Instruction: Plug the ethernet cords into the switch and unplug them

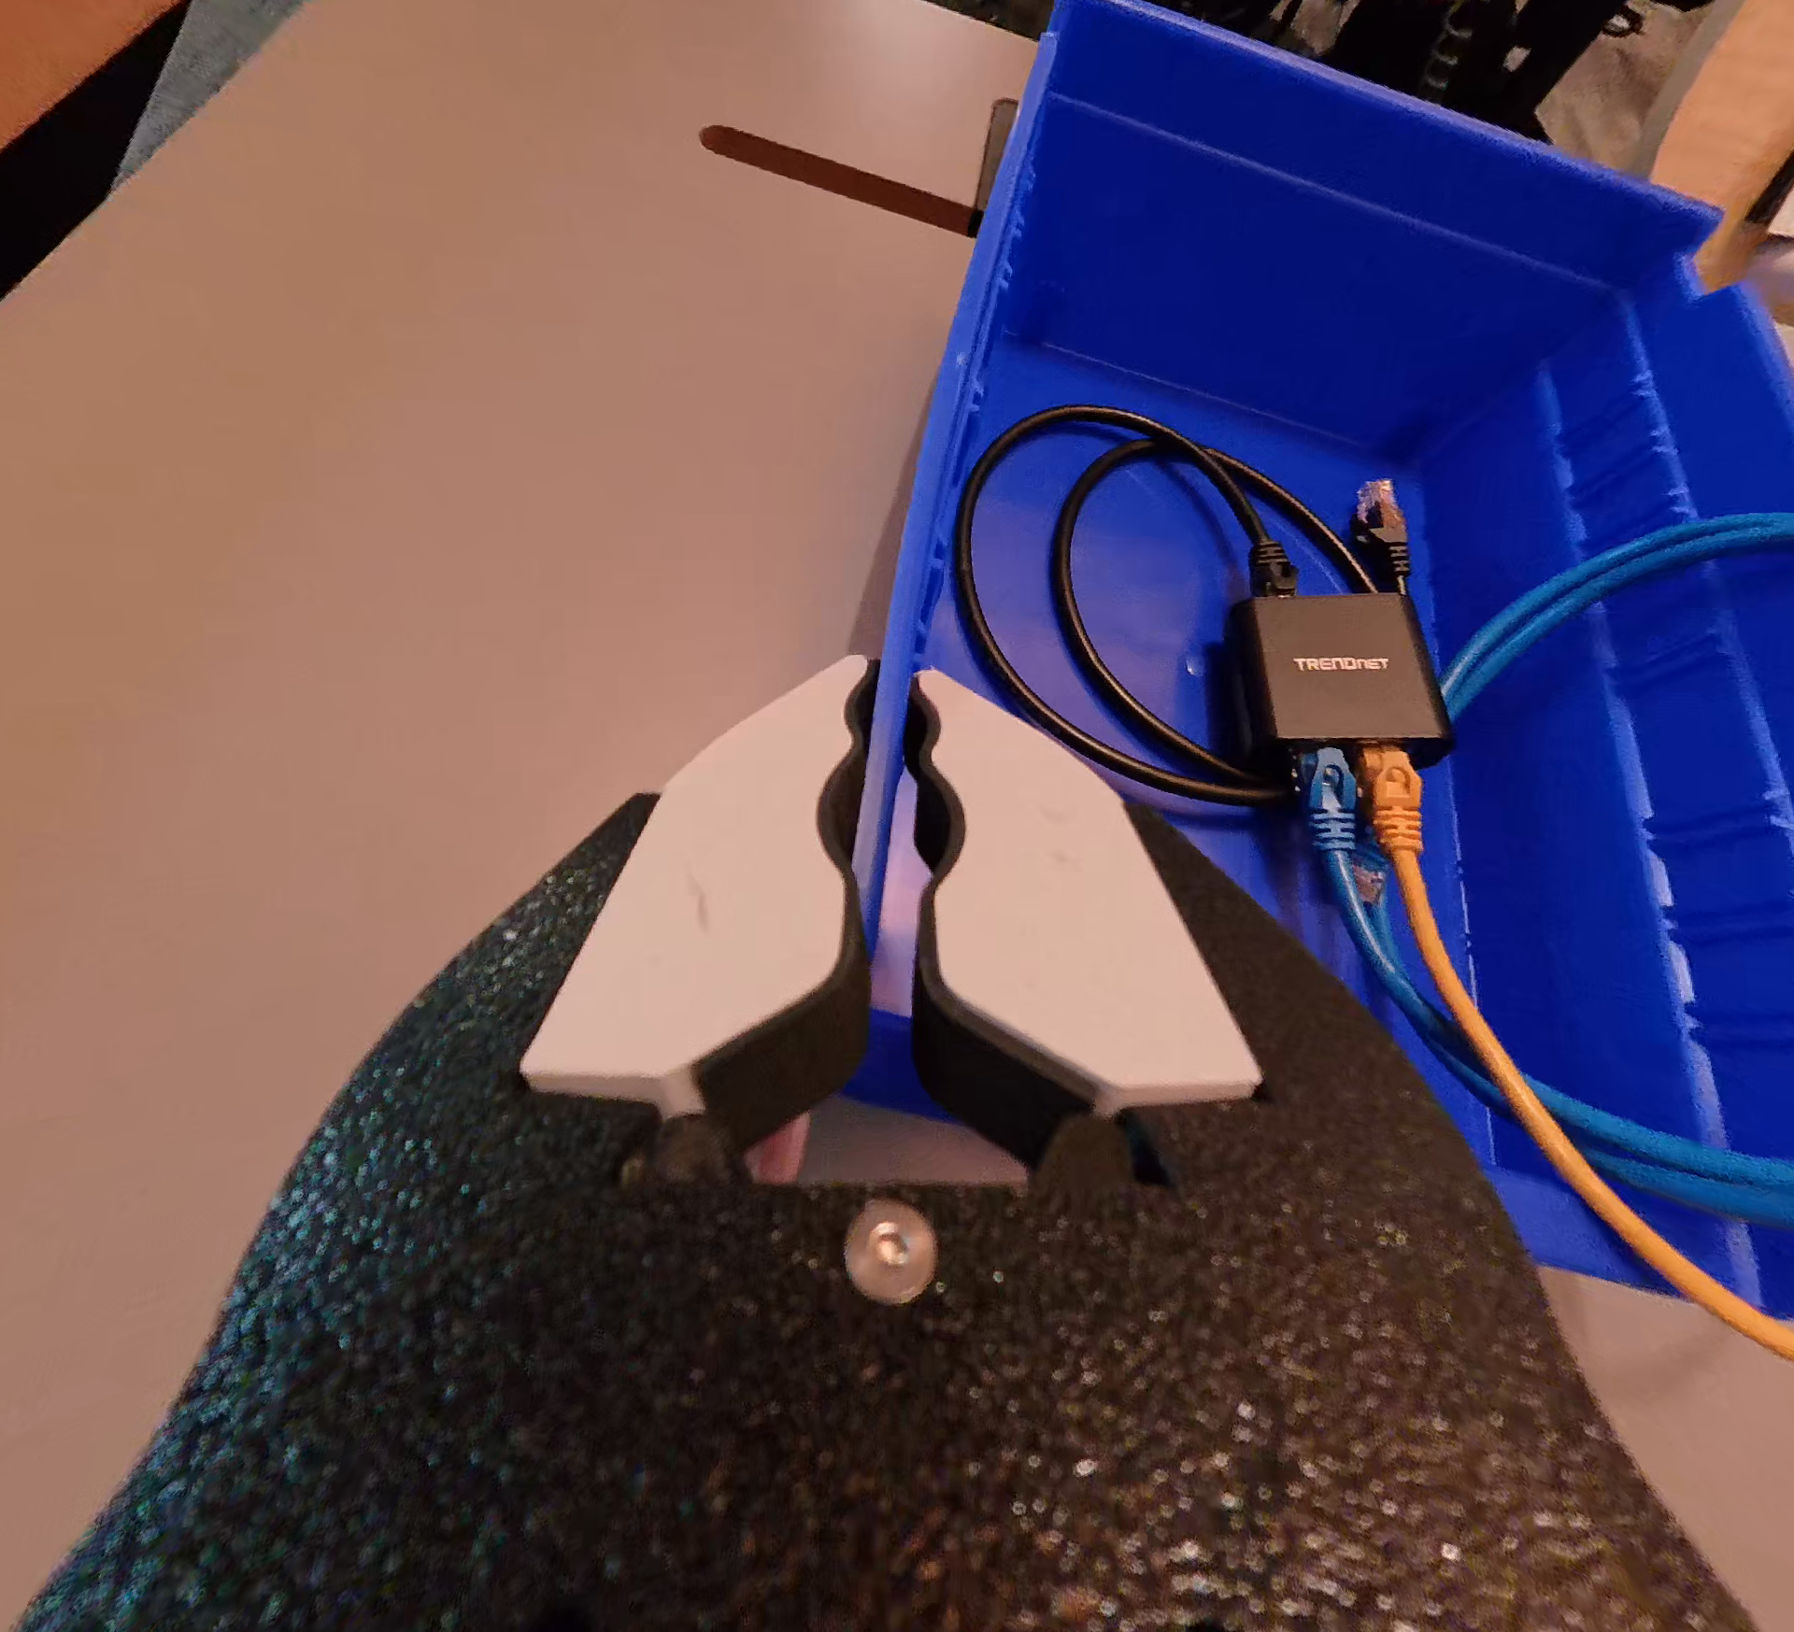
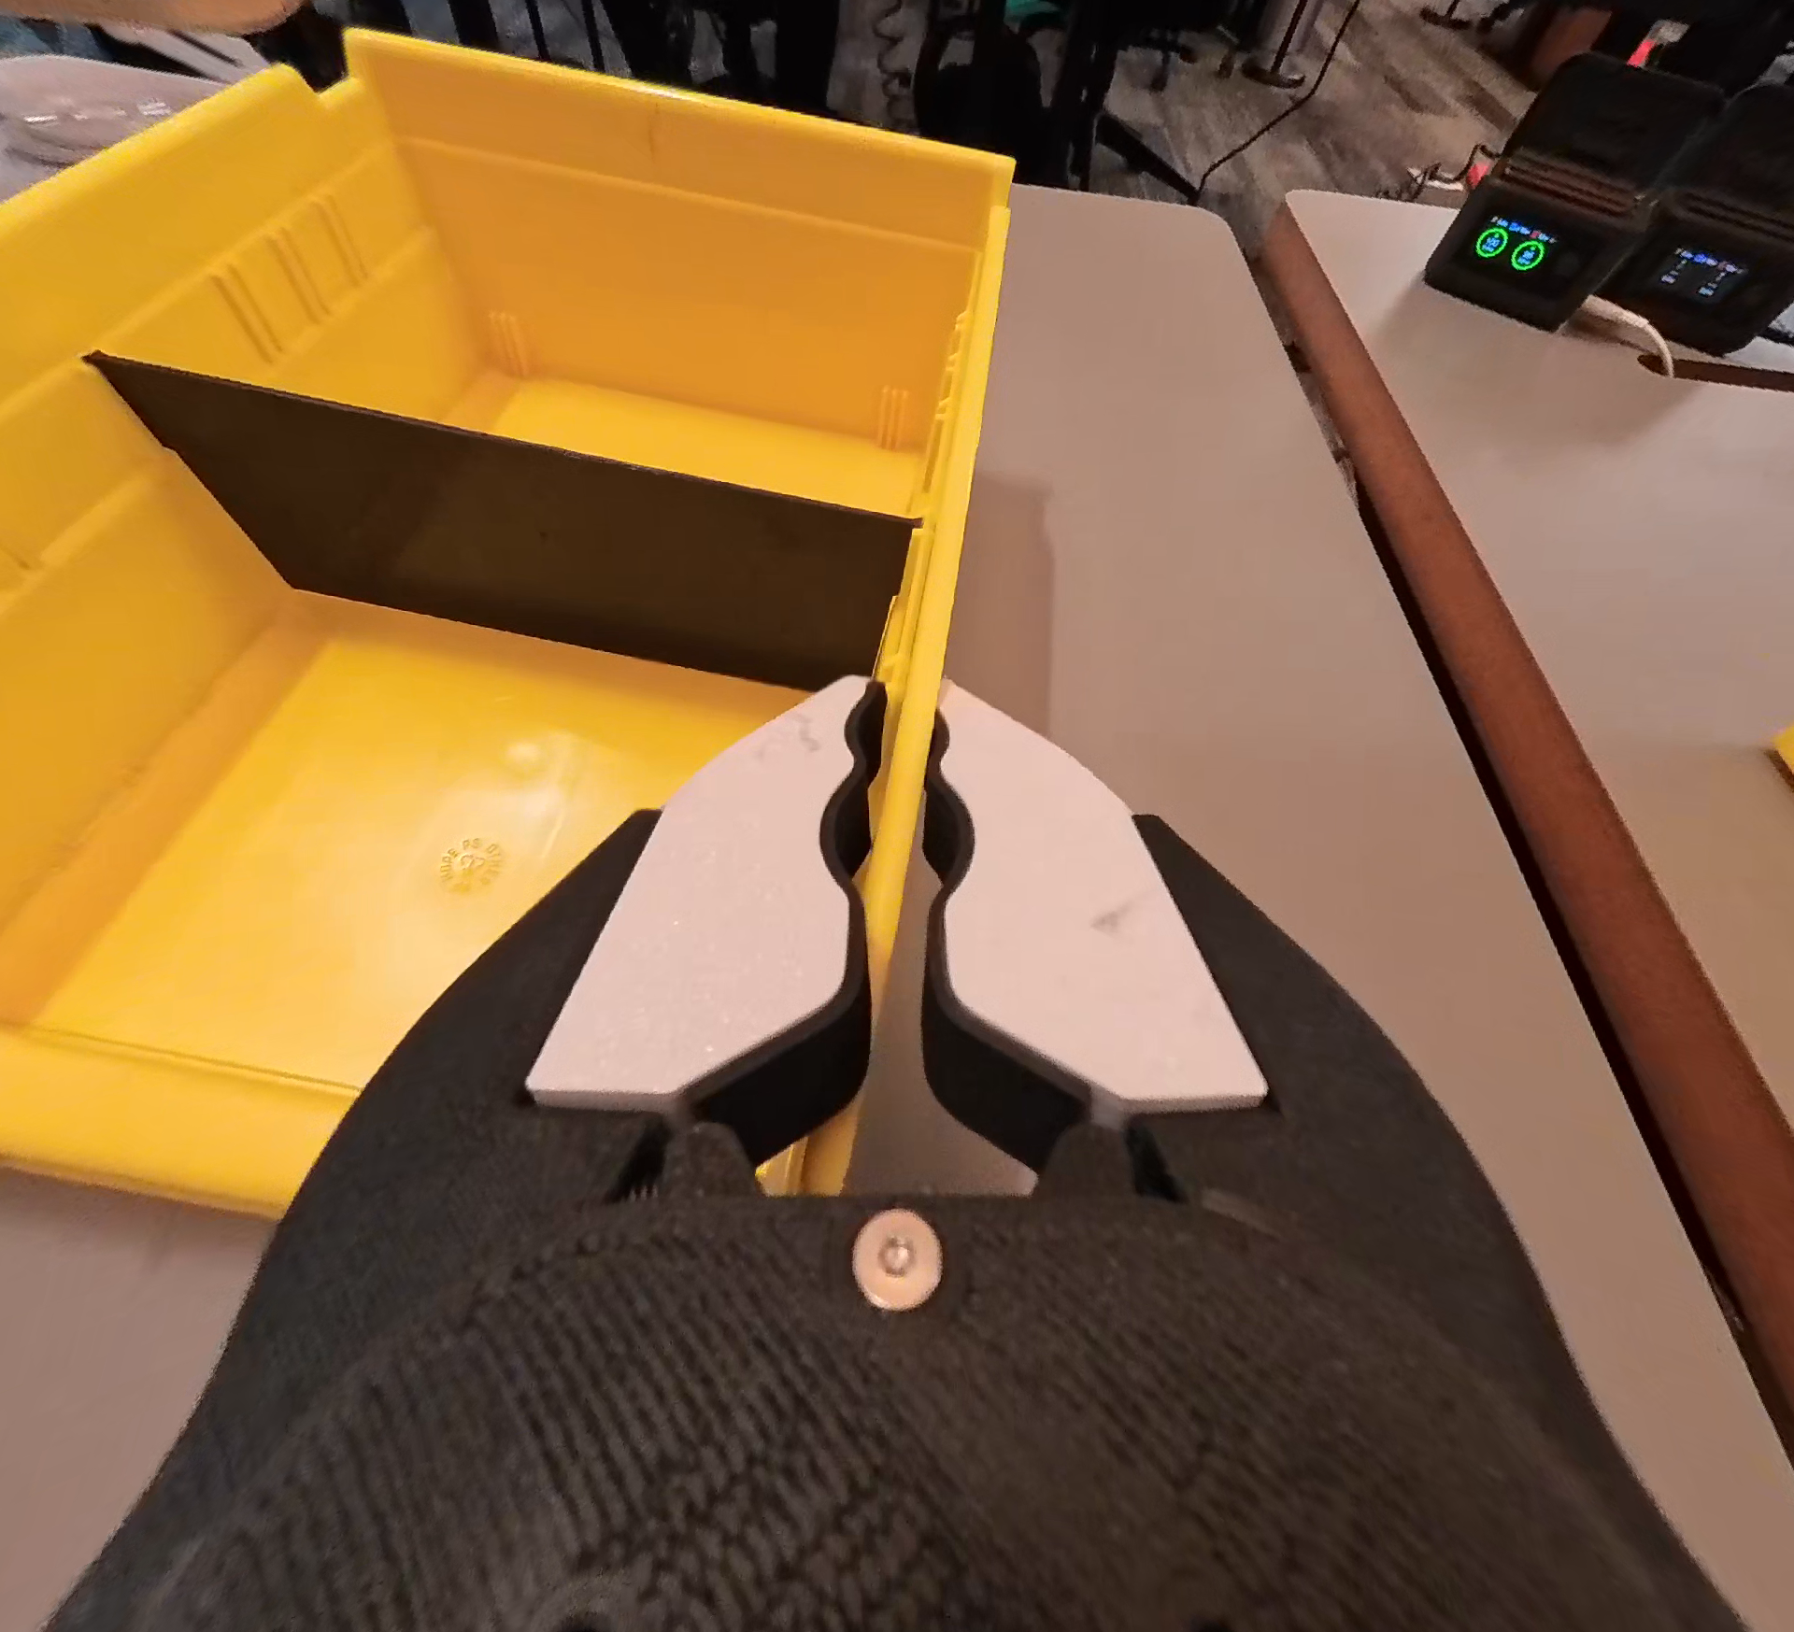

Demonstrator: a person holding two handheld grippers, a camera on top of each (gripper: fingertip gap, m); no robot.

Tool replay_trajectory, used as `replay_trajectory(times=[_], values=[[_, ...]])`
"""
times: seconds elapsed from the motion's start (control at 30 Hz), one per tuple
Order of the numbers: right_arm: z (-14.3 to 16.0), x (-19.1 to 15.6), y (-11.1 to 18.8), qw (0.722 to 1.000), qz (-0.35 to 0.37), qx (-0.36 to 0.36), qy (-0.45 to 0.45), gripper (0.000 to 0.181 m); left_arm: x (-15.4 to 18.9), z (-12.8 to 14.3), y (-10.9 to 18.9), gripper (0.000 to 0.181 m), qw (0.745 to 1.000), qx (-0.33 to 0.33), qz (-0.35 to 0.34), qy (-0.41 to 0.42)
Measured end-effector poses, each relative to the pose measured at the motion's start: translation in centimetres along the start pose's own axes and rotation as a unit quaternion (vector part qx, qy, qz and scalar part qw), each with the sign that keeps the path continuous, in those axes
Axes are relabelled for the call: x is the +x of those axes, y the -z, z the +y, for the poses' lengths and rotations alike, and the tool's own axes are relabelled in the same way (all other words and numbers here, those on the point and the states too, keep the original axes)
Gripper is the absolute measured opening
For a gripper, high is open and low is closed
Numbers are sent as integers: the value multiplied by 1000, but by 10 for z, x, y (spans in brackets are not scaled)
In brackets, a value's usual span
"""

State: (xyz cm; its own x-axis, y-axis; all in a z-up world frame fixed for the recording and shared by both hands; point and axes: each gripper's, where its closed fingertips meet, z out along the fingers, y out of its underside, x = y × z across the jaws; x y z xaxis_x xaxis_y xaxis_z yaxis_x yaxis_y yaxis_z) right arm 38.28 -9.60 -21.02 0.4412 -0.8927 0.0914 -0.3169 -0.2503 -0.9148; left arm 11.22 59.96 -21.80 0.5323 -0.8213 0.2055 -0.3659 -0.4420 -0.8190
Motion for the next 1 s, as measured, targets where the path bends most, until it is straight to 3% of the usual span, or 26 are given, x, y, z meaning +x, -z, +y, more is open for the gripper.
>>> replay_trajectory(times=[0.03, 0.4, 0.67, 0.77, 0.87, 1.0], values=[[0, 0, 0, 1000, 1, 1, -1, 5, -2, -1, -1, 4, 1000, 2, -4, -1], [-4, 7, -12, 1000, 12, 0, -11, 4, -31, -4, 6, 2, 999, 23, -32, -19], [-14, 17, -38, 999, -38, 2, 6, 7, -35, -8, 7, 3, 998, 8, -20, -64], [-17, 25, -27, 1000, -1, 10, 6, 39, -26, -27, 23, 21, 996, 41, -9, -80], [-31, 23, 5, 998, 18, 51, -11, 64, -11, -47, 49, 32, 994, 66, 6, -84], [-80, -13, 33, 994, -16, 113, -1, 94, 42, -48, 52, 41, 995, 17, 84, -57]])
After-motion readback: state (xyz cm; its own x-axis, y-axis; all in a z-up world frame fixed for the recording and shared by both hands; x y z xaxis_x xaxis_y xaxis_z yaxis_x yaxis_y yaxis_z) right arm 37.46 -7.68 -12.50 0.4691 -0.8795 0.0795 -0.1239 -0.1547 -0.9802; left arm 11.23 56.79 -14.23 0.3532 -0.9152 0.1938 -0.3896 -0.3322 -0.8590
